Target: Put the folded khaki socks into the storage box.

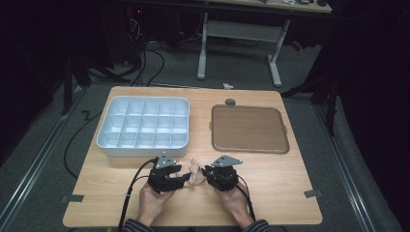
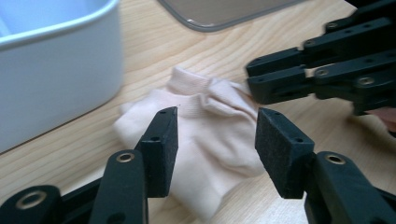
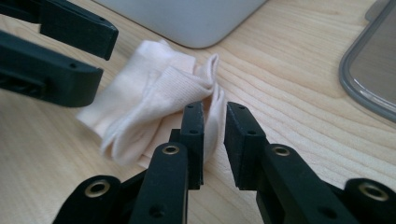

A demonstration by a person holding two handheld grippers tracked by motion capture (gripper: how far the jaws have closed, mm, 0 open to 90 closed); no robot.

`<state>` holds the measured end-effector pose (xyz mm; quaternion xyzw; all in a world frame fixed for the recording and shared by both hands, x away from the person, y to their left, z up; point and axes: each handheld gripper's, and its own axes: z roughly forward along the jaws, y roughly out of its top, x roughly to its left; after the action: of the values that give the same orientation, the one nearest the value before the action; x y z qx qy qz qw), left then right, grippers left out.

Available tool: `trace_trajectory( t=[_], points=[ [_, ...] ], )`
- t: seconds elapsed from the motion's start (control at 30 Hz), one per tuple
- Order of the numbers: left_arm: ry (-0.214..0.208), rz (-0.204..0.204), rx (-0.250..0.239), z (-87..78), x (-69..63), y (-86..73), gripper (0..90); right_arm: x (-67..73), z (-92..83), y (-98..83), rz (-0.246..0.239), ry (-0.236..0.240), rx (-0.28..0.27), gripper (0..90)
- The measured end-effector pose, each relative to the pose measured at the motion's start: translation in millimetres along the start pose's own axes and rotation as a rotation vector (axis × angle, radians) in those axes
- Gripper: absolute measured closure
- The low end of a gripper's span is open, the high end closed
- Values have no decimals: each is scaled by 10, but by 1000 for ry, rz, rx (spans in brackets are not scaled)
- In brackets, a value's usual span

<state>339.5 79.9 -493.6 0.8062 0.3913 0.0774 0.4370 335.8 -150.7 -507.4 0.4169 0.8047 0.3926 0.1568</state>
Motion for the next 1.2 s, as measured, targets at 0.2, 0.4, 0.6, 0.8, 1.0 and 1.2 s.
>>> trace_trajectory(
  t=[0.2, 0.4, 0.6, 0.8, 1.0, 1.2],
  points=[
    [75, -27, 31, 13, 73, -88, 466, 55, -94, 3, -13, 25, -26, 786],
    [96, -46, 51, 75, 110, -136, 441, 189, -156, 79, -50, 54, -54, 786],
    [102, -50, 60, 123, 118, -145, 435, 312, -76, 188, -86, 62, -57, 761],
    [106, -49, 72, 171, 123, -167, 432, 333, 100, 204, -104, 24, -8, 737],
    [107, -52, 75, 214, 134, -187, 432, 280, 168, 149, -100, -7, 31, 835],
    [119, -44, 90, 234, 142, -194, 436, 221, 150, 110, -89, -31, 18, 885]
  ],
)
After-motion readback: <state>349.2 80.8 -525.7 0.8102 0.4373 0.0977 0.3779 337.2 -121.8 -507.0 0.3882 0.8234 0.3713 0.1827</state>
